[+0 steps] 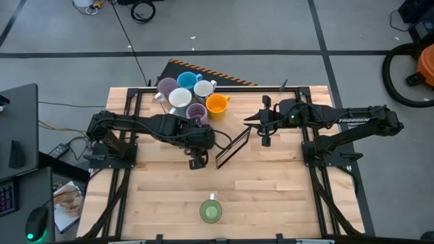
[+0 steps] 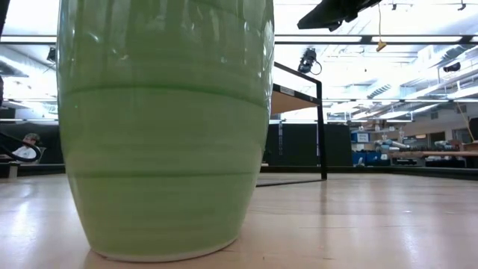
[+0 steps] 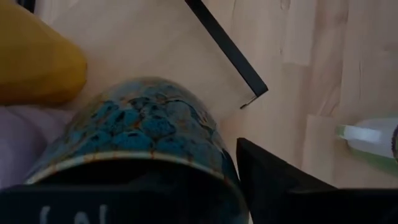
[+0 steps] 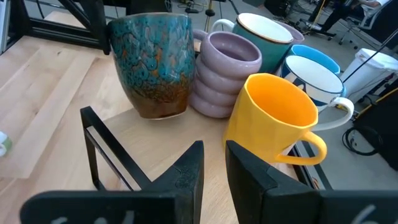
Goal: Place coffee mugs
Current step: Put the blue and brown mug on the shelf
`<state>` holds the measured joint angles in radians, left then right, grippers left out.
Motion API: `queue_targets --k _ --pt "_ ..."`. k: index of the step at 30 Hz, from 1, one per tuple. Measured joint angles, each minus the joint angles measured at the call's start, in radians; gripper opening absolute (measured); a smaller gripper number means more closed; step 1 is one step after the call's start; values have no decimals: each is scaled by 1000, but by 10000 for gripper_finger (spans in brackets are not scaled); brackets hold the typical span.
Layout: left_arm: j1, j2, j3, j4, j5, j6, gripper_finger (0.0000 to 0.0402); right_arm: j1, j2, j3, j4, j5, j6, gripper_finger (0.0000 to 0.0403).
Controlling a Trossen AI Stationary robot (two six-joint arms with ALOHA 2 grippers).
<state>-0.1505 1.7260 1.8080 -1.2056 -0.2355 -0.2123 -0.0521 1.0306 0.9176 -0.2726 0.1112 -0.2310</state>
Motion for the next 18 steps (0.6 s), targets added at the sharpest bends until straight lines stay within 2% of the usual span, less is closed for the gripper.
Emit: queue_targets --k 4,11,18 --pt "0 0 0 0 -10 41 120 0 0 0 0 0 0 73" --pt "3 1 -1 4 -8 47 48 0 0 0 0 0 0 73" --pt "30 0 1 4 51 12 43 0 0 0 1 0 0 73"
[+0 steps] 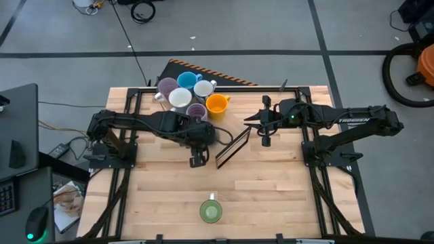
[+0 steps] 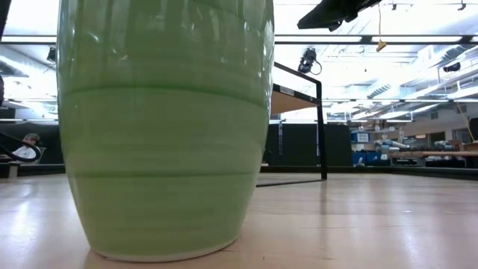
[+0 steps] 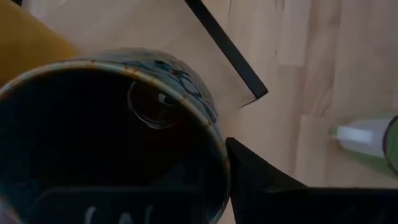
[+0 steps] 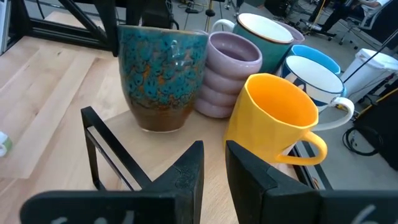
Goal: Place coffee mugs
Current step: Put the blue and brown mug on the shelf
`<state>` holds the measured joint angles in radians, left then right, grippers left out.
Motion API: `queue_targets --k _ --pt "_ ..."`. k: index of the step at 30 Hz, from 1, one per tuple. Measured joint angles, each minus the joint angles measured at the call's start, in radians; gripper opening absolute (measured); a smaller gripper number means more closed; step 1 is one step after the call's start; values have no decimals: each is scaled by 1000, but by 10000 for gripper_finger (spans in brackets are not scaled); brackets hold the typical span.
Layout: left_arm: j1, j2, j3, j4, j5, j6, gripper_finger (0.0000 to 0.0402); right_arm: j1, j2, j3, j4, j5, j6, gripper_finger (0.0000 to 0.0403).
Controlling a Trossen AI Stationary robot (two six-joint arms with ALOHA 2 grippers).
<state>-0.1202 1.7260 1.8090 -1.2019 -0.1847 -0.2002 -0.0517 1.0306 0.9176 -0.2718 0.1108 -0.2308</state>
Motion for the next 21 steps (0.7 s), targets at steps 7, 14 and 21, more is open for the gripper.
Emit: queue_targets --k 7,14,21 --pt "39 5 51 -9 81 -40 43 0 0 0 0 0 2 73" --pt "62 47 168 -55 122 -51 43 0 0 0 9 0 3 73" --pt "71 157 338 -255 155 -84 43 0 1 0 9 0 3 73"
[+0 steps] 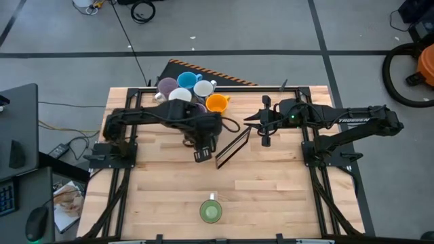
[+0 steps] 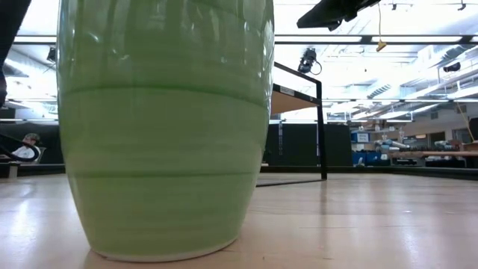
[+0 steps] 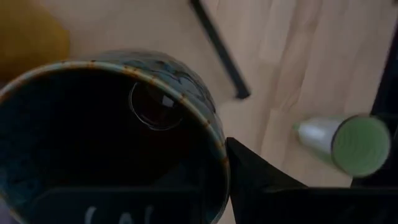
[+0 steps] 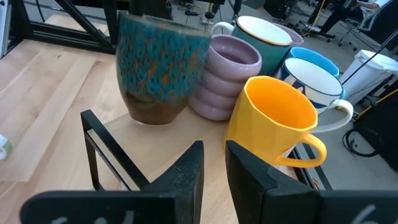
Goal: Place coffee mugs
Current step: Put the blue and brown mug on the shelf
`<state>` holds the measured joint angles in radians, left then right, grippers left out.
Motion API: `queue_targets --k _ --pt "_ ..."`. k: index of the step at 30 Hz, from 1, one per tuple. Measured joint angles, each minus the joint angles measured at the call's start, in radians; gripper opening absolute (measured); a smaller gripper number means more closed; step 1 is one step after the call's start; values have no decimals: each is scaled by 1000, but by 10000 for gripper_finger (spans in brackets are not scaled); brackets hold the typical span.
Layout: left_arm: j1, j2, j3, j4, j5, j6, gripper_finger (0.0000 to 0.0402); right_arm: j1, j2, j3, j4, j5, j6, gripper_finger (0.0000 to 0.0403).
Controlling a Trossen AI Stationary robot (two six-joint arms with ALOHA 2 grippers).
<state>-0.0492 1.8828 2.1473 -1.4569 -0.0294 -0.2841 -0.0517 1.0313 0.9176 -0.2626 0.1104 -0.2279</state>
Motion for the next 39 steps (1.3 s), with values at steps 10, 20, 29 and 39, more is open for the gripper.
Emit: queue_targets --k 10,20,29,39 --pt "14 84 104 -75 30 6 46 0 0 0 0 -9 -2 73" --pt "30 83 104 -80 36 6 48 0 0 0 0 -10 -2 73" --pt "31 92 104 -82 49 -1 49 0 0 0 -1 -19 0 73" --pt "31 122 106 -76 52 8 50 4 0 0 -3 -26 0 73"
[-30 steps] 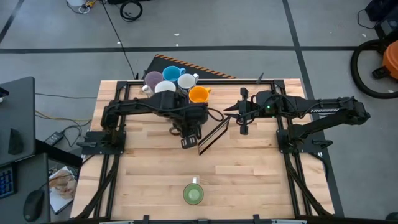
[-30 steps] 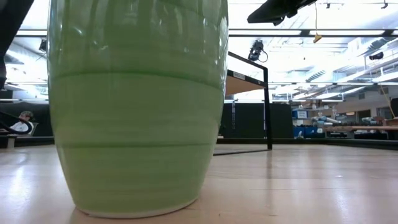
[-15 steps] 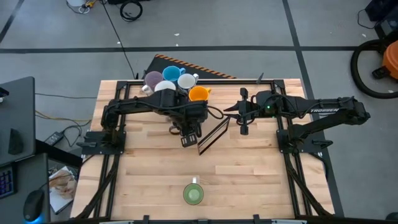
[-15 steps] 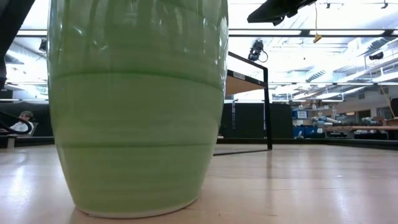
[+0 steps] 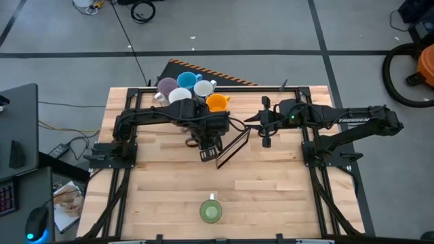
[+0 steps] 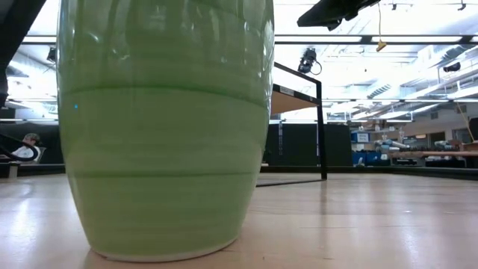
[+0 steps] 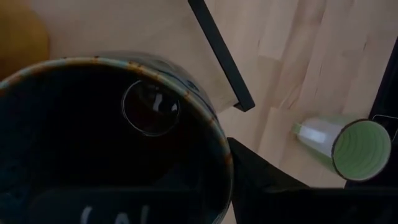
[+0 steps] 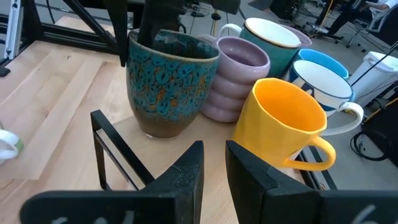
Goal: Place coffee mugs
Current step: Put the blue and brown mug on the shelf
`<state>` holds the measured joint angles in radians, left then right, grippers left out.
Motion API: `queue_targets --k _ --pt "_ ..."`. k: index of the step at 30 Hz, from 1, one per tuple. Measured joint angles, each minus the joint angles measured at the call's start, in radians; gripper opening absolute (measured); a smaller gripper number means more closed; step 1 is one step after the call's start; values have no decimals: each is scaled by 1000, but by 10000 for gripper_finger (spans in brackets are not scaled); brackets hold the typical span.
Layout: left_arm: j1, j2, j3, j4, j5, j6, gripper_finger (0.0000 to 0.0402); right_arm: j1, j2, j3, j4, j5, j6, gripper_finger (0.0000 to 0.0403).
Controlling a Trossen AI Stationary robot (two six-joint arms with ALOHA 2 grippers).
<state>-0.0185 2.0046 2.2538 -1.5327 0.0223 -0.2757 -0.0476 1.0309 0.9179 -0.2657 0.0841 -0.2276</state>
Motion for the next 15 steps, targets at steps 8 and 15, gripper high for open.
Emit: queue_targets --k 8,15 --pt "0 6 -2 8 -23 26 75 1 0 0 -4 0 0 73" --pt "1 7 -3 13 -56 48 146 1 0 0 -8 0 0 73"
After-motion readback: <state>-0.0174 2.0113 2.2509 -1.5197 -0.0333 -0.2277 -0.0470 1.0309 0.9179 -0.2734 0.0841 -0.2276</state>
